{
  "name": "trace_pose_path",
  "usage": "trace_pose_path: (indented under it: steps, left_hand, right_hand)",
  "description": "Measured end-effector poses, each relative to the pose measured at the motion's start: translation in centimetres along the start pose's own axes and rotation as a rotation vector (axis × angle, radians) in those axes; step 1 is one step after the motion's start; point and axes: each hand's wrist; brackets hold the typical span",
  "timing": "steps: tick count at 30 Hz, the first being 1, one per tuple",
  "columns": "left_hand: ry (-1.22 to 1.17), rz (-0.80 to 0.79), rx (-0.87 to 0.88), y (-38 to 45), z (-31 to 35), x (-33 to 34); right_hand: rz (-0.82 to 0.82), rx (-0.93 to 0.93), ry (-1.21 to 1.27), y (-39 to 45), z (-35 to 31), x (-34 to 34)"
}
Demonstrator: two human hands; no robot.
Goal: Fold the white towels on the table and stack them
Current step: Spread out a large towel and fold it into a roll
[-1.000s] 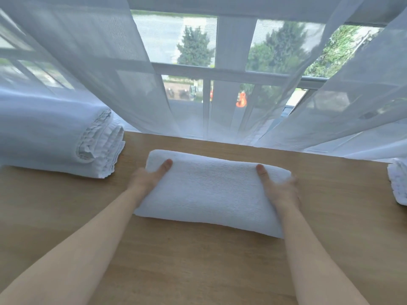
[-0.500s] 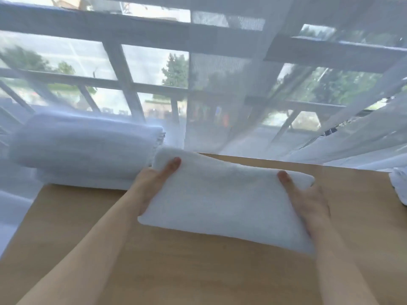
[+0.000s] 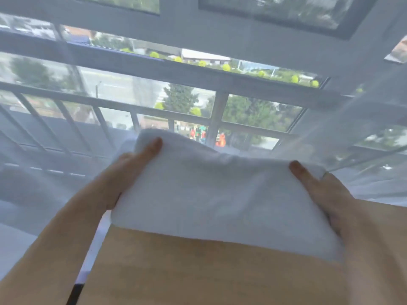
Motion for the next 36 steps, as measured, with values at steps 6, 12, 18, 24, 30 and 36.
trace_pose_path:
  steps: [6,12,18,24,30,36]
  left_hand:
    - [-0.029,0.146,0.007,4.8,0.7,-8.9]
    - [0.031,0.114,-0.043,9.8,-0.8,-9.6]
    - [-0.038,0.025,-0.171,11.7,-3.4,-7.6]
    - [-0.043,0.031,-0.145,11.8,-3.7,-7.5]
    - [-0.160,-0.049,-0.111,10.7,-3.4,-7.5]
    - [-0.089,0.004,-0.095,9.9,-4.6,-5.9]
  right_hand:
    - [-0.195,-0.026,0.161,3.6,-6.6,9.6]
    - [-0.192,0.003,0.143,7.1,-6.2,16.5]
    - [-0.149,0.079,0.035,8.1,-4.0,18.0]
    - [-0.171,0.087,0.035,8.8,-3.6,18.2]
    - [-0.251,0.114,0.095,9.0,-4.5,16.1]
    - [-0.130,0.035,-0.075,9.0,-3.7,14.9]
Point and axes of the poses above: each hand's wrist, its own y-axis towards the middle knuckle, its own x-axis out of the palm, z = x × y, and after that the axes turned 6 degrees about y, right-handed
